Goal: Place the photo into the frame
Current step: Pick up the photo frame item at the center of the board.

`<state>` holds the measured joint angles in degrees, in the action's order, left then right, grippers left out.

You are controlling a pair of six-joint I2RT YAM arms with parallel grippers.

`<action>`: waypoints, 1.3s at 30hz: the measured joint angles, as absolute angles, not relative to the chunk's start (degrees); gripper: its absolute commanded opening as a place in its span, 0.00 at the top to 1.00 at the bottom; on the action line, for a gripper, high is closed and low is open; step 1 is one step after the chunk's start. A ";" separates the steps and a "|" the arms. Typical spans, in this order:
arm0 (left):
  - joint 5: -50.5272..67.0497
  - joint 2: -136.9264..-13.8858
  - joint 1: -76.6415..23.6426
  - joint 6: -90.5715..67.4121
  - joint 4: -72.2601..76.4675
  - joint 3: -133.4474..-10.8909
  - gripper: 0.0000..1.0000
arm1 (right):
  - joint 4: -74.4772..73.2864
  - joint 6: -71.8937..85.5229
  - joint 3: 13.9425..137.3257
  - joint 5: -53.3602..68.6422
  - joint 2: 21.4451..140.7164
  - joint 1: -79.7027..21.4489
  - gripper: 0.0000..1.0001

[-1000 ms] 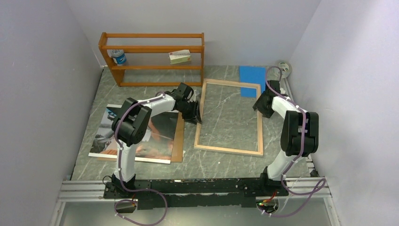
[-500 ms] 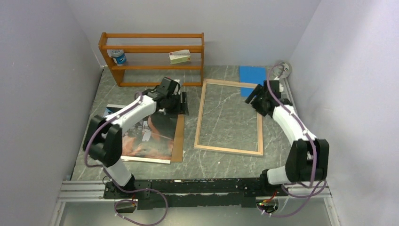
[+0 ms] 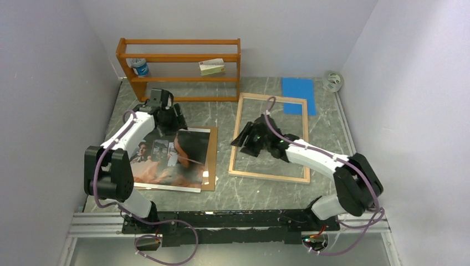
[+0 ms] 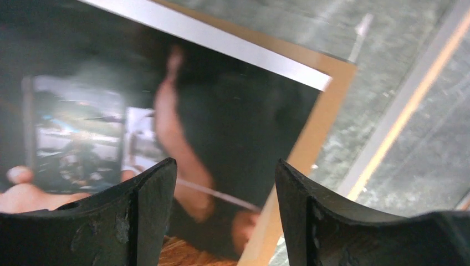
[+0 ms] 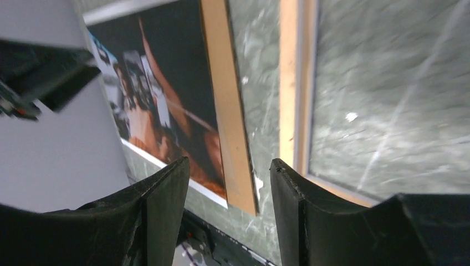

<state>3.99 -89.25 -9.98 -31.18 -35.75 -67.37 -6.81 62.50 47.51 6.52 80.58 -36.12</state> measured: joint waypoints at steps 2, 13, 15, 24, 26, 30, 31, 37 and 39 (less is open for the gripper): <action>3.55 -89.76 -6.92 -31.20 -36.42 -66.74 0.25 | -6.44 63.79 48.36 6.20 83.37 -39.70 0.39; 5.69 -94.89 4.03 -30.15 -34.50 -67.26 0.35 | -5.13 60.20 59.09 3.03 95.13 -44.91 0.41; 6.74 -94.94 3.79 -29.63 -33.71 -67.26 0.38 | -4.25 56.53 63.46 2.48 99.09 -44.66 0.41; 9.06 -96.64 3.73 -29.61 -31.05 -66.06 0.47 | 0.23 43.90 80.27 3.07 114.19 -42.54 0.42; 9.04 -96.64 3.73 -29.69 -30.76 -64.95 0.49 | 1.56 42.04 83.55 4.58 117.73 -41.30 0.48; 8.97 -97.89 3.73 -29.91 -31.16 -64.07 0.52 | 2.26 40.14 89.08 6.81 123.79 -39.64 0.57; 8.93 -98.52 3.73 -30.15 -31.11 -64.01 0.53 | 2.07 39.83 91.31 7.55 125.75 -39.20 0.57; 8.71 -100.51 3.73 -30.85 -31.64 -63.11 0.53 | 1.76 38.46 96.42 9.76 131.35 -38.17 0.56; 8.58 -101.30 3.73 -30.94 -32.03 -63.09 0.53 | 1.45 38.00 97.73 10.44 132.77 -38.20 0.56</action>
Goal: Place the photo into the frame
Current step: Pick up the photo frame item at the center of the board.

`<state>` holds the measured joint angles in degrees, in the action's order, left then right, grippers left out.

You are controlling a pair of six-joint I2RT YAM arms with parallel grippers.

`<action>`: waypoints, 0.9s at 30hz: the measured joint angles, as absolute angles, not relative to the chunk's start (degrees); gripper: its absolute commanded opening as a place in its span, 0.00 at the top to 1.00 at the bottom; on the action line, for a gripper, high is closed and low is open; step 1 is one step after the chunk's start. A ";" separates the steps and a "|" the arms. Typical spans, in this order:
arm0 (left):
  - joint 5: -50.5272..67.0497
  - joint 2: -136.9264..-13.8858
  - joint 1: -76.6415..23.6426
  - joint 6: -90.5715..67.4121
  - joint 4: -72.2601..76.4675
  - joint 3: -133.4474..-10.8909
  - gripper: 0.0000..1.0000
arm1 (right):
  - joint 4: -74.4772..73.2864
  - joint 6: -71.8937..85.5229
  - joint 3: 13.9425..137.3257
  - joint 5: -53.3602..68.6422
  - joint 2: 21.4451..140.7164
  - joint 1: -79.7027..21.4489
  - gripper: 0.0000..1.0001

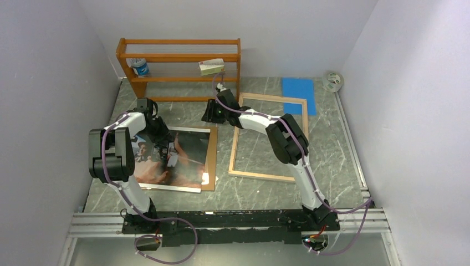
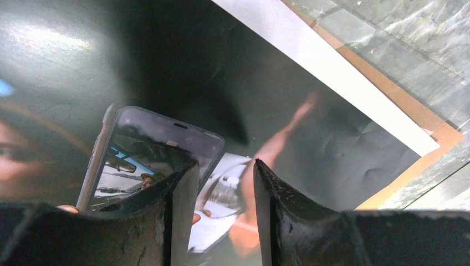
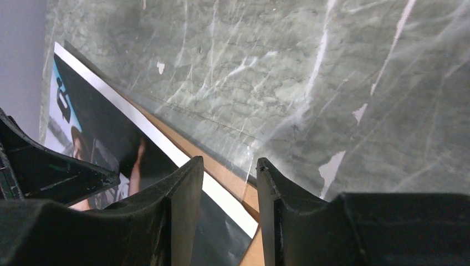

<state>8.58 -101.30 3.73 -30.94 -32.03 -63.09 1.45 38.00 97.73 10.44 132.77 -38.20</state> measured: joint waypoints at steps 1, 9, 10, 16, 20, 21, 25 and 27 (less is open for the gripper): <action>8.51 -101.58 3.73 -30.98 -32.12 -63.13 0.53 | 1.41 37.80 98.37 10.87 133.40 -38.17 0.56; 7.88 -102.80 3.73 -31.73 -33.78 -64.58 0.54 | -0.73 37.65 101.95 15.07 137.19 -37.67 0.56; 7.86 -103.04 3.73 -32.01 -34.15 -64.93 0.54 | -0.64 37.69 101.95 15.77 137.25 -37.45 0.56; 7.62 -104.16 3.73 -32.64 -35.77 -66.32 0.55 | -0.05 39.11 101.84 20.18 137.64 -36.75 0.55; 7.55 -104.53 3.75 -32.67 -36.38 -66.83 0.55 | 1.48 40.75 101.75 23.40 138.15 -36.53 0.53; 7.51 -104.57 3.73 -32.67 -36.47 -66.85 0.56 | 2.11 41.34 101.73 24.14 138.34 -36.34 0.53; 7.25 -105.27 3.73 -32.71 -37.45 -67.70 0.56 | 5.54 44.84 101.73 26.94 139.83 -35.44 0.53; 7.20 -105.62 3.73 -32.69 -38.00 -68.18 0.57 | 8.49 47.42 101.73 28.77 140.90 -34.87 0.54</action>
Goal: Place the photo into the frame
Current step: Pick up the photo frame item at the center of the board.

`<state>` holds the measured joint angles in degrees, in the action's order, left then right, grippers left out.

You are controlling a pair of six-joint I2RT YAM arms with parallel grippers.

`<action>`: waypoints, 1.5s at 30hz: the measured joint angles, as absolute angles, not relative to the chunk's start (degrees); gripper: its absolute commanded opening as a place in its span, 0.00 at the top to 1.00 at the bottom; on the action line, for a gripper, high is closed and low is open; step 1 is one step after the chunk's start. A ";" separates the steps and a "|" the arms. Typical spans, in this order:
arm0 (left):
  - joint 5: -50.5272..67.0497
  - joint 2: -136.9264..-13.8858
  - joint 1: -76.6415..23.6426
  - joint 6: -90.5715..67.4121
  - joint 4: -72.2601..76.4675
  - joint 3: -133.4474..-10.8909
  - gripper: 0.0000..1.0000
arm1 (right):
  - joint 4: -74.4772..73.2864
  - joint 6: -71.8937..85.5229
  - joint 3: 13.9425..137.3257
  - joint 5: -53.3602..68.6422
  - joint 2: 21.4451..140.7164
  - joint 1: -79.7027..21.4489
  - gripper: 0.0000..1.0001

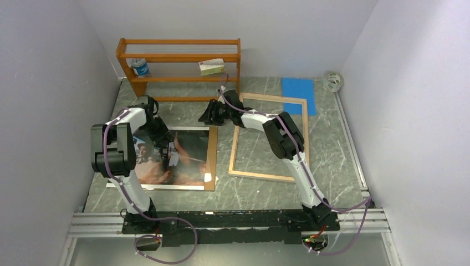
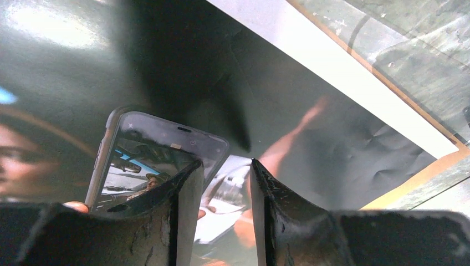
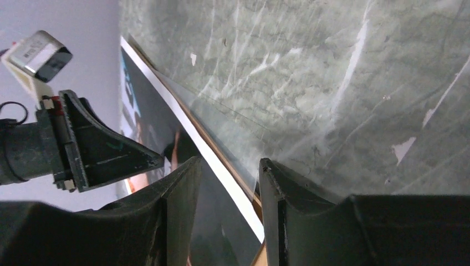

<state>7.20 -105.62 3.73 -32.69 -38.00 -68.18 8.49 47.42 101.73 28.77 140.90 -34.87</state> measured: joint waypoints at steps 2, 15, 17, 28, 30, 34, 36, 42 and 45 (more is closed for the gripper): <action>7.07 -105.78 3.73 -32.67 -38.30 -68.42 0.57 | 11.11 49.28 101.51 30.04 141.64 -34.50 0.57; 6.48 -106.08 3.73 -32.64 -38.85 -68.77 0.60 | 25.65 59.53 97.17 37.39 142.58 -34.98 0.67; 6.42 -106.08 3.73 -32.64 -38.85 -68.77 0.60 | 26.06 59.72 97.17 37.52 142.58 -34.98 0.71; 4.82 -105.36 3.53 -32.60 -38.85 -68.31 0.62 | 25.93 57.54 95.57 34.94 142.58 -34.79 0.75; 3.97 -104.92 3.51 -32.40 -38.85 -67.88 0.63 | 26.00 57.21 95.57 34.76 142.58 -34.72 0.71; 3.05 -104.81 3.51 -32.16 -39.07 -67.72 0.64 | 26.26 57.19 95.57 34.72 142.58 -34.59 0.71; 2.98 -104.81 3.51 -32.16 -39.07 -67.72 0.64 | 26.61 57.23 95.57 34.72 142.58 -34.59 0.73; 2.85 -104.81 3.51 -32.14 -39.11 -67.72 0.65 | 27.09 57.49 95.57 34.33 142.58 -34.57 0.83; 2.61 -104.71 3.51 -32.16 -39.24 -67.72 0.65 | 27.24 57.67 95.57 33.56 142.58 -34.59 0.92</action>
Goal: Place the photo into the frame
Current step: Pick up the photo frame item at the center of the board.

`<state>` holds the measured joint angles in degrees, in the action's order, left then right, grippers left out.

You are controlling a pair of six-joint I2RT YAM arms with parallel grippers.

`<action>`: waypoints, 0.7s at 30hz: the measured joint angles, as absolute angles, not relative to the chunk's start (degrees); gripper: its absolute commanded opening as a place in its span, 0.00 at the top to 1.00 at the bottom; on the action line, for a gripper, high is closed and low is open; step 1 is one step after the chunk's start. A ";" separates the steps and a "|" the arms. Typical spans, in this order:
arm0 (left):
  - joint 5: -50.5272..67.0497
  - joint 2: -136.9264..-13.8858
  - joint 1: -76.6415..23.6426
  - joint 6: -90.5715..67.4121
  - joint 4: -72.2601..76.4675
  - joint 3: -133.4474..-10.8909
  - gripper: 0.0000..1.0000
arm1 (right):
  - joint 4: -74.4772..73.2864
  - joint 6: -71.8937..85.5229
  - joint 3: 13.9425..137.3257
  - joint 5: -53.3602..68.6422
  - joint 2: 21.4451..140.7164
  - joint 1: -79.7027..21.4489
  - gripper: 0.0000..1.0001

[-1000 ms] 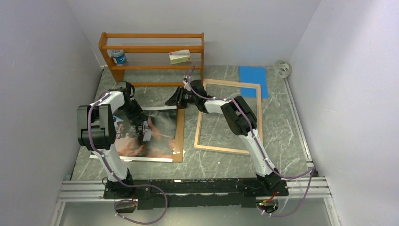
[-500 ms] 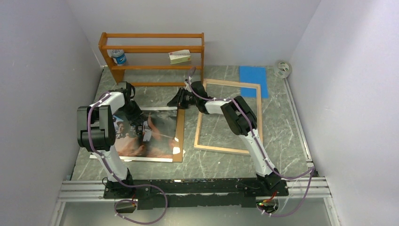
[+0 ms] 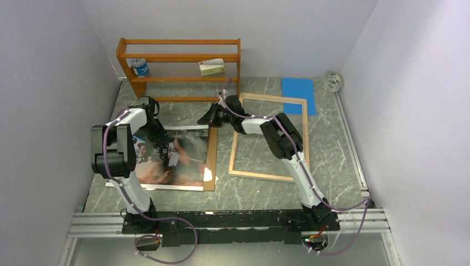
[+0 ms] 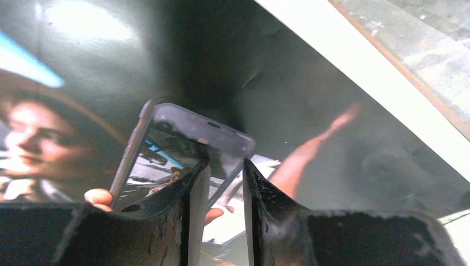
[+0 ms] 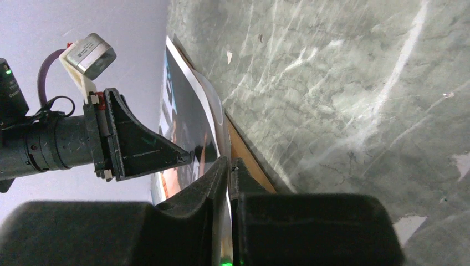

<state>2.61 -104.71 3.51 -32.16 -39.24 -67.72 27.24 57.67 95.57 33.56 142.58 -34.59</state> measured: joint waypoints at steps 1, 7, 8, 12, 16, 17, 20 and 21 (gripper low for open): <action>2.20 -104.55 3.51 -32.18 -39.42 -67.72 0.65 | 27.53 57.65 95.46 33.30 142.58 -34.57 0.96; -2.35 -100.42 3.55 -32.21 -41.52 -65.47 0.63 | 28.95 56.31 90.35 32.18 139.74 -34.52 1.00; -3.16 -99.50 3.57 -32.18 -41.91 -65.47 0.63 | 28.32 55.48 89.65 31.88 138.76 -34.52 1.00; -5.65 -96.64 3.77 -32.21 -42.57 -65.49 0.62 | 23.11 51.05 87.79 30.74 132.46 -34.57 1.00; -6.94 -95.48 4.27 -32.49 -42.70 -65.49 0.60 | 13.82 43.62 88.01 28.14 122.76 -35.20 1.00; -7.03 -95.44 4.43 -32.64 -42.70 -65.49 0.60 | 11.79 42.00 88.23 27.31 120.84 -35.35 1.00; -7.20 -95.39 5.04 -33.45 -42.70 -65.49 0.59 | 5.34 36.86 89.60 24.21 115.00 -36.27 1.00; -7.18 -95.37 5.26 -33.78 -42.68 -65.49 0.58 | 3.20 35.33 90.24 22.98 113.62 -36.73 1.00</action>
<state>-7.18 -95.37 5.26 -33.78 -42.68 -65.49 3.20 35.33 90.24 22.98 113.62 -36.73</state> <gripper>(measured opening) 0.408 0.010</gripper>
